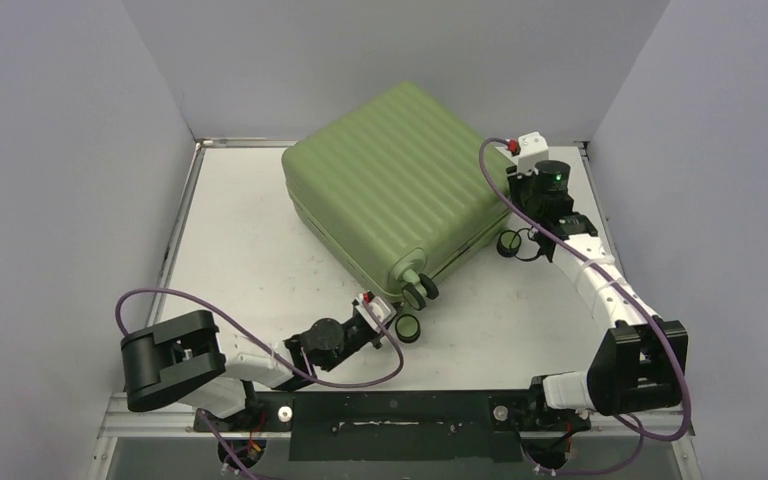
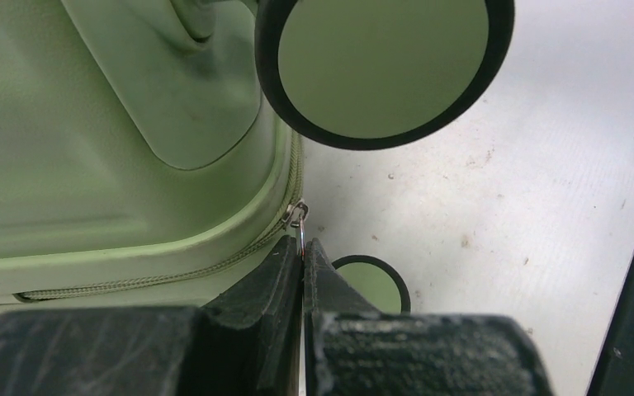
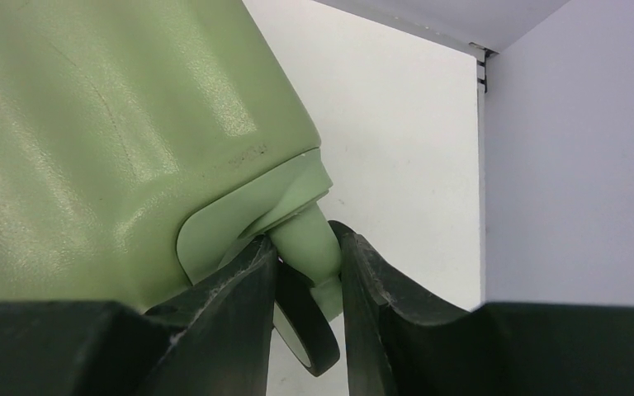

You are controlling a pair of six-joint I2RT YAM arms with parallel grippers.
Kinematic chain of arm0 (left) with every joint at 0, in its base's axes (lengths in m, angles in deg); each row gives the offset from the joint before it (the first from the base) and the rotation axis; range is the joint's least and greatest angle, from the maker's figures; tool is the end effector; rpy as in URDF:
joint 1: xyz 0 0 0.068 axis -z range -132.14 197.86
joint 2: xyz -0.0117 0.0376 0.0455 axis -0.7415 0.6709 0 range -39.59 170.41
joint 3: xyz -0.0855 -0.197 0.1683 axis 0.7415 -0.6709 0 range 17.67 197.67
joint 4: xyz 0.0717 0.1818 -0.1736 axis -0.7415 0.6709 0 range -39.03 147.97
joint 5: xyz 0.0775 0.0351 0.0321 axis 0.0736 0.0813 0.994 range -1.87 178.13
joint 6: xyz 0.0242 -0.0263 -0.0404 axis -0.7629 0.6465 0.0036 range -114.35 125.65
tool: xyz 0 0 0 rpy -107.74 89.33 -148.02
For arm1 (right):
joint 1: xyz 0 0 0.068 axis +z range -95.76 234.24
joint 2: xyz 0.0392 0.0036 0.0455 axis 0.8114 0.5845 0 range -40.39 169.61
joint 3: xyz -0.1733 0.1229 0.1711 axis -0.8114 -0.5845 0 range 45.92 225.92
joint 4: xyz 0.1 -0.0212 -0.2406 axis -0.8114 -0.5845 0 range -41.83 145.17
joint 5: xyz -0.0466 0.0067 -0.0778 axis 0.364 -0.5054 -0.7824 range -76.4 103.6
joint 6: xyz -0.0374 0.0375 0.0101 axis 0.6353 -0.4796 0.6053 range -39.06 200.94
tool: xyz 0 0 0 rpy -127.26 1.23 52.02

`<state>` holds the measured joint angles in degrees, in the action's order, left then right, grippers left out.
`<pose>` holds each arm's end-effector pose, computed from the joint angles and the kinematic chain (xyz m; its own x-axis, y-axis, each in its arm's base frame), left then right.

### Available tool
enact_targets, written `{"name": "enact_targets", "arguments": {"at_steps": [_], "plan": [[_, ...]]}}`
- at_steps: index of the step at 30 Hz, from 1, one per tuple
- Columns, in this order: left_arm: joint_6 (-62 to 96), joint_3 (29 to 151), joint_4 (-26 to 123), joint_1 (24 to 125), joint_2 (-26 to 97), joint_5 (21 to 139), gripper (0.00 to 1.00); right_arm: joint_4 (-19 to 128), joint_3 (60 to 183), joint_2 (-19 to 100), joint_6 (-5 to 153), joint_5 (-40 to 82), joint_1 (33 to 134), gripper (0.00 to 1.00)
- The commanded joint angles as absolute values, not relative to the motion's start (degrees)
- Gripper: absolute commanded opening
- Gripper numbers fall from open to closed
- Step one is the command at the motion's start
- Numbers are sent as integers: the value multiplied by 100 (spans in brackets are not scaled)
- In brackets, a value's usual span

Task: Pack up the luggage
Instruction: Zip the luggage at the center of the board.

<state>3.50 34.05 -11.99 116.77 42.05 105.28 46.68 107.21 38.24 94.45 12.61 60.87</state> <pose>0.0986 -0.2263 0.1730 0.0151 0.0607 -0.9980 0.7855 0.6169 0.0494 0.3164 0.0361 0.3089 -0.3974 -0.2814 -0.8734 -0.1984 0.9557 -0.2176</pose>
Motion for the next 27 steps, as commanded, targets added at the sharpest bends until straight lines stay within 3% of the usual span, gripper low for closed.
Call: {"name": "enact_targets", "arguments": {"at_steps": [1, 11, 17, 20, 24, 27], "plan": [[536, 3184, -1080, 11809, 3626, 10488, 0, 4278, 10111, 3522, 8166, 1980, 6727, 9], [832, 2771, 464, 11809, 2030, 11226, 0, 4439, 9265, 2970, 6849, 1621, 8150, 9], [699, 2988, 631, 11817, 2307, 11217, 0, 4427, 9199, 2683, 6392, 1492, 8462, 13], [601, 3141, 543, 11817, 2517, 11333, 0, 4195, 9411, 2374, 6329, 1241, 8472, 29], [596, 3101, 475, 11818, 2519, 11474, 0, 3842, 9924, 2095, 6331, 829, 8464, 67], [517, 3103, 506, 11809, 2464, 11534, 0, 3627, 10294, 2102, 6366, 474, 8416, 80]]}}
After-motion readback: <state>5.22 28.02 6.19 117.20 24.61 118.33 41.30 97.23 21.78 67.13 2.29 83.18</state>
